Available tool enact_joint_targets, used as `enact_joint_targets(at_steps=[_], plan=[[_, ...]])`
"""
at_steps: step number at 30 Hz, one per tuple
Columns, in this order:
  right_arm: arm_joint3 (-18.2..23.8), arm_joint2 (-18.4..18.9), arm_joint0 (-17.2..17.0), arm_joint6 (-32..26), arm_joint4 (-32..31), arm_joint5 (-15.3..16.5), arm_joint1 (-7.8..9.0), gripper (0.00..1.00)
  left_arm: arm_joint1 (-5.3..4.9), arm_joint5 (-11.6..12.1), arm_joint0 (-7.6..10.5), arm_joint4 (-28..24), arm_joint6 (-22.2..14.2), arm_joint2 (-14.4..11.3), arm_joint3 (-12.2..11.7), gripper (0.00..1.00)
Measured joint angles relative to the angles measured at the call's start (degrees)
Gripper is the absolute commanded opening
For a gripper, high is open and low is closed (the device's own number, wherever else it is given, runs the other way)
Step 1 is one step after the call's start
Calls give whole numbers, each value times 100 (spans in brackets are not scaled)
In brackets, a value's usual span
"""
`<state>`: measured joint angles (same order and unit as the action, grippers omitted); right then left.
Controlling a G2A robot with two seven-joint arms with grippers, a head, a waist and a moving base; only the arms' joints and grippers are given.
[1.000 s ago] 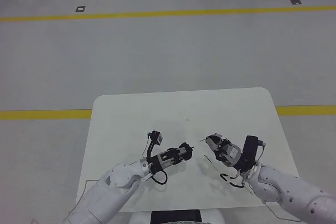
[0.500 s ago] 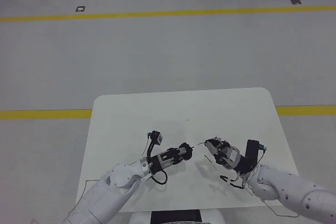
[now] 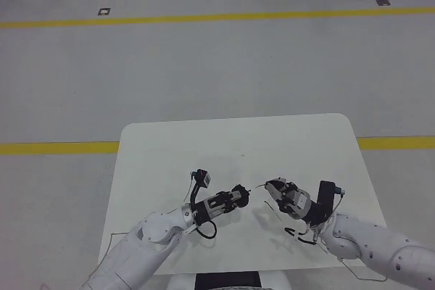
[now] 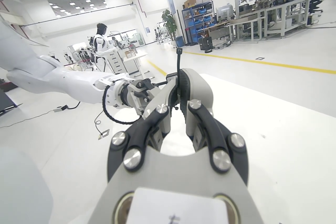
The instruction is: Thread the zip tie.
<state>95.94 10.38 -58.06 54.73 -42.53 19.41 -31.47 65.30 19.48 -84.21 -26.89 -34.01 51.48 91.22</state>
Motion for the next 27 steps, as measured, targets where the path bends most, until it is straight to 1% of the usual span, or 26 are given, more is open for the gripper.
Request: enact_joint_targets(at_steps=[3,7,10,14,22,27], plan=[[-85,104,-68,-54,-118,7,-40,0,0,0,0,0,0,0,0,0],[-241,140,-112,54,-325,7,-93,0,0,0,0,0,0,0,0,0],[-331,91,-96,236,-460,7,-134,0,0,0,0,0,0,0,0,0],[-468,-64,-36,532,-532,7,-187,0,0,0,0,0,0,0,0,0],[-617,-64,-109,835,-793,7,-284,0,2,-19,1,10,19,-16,14,0],[-714,-64,-135,914,-870,7,-314,0,-13,-1,40,240,-59,-37,2,0]])
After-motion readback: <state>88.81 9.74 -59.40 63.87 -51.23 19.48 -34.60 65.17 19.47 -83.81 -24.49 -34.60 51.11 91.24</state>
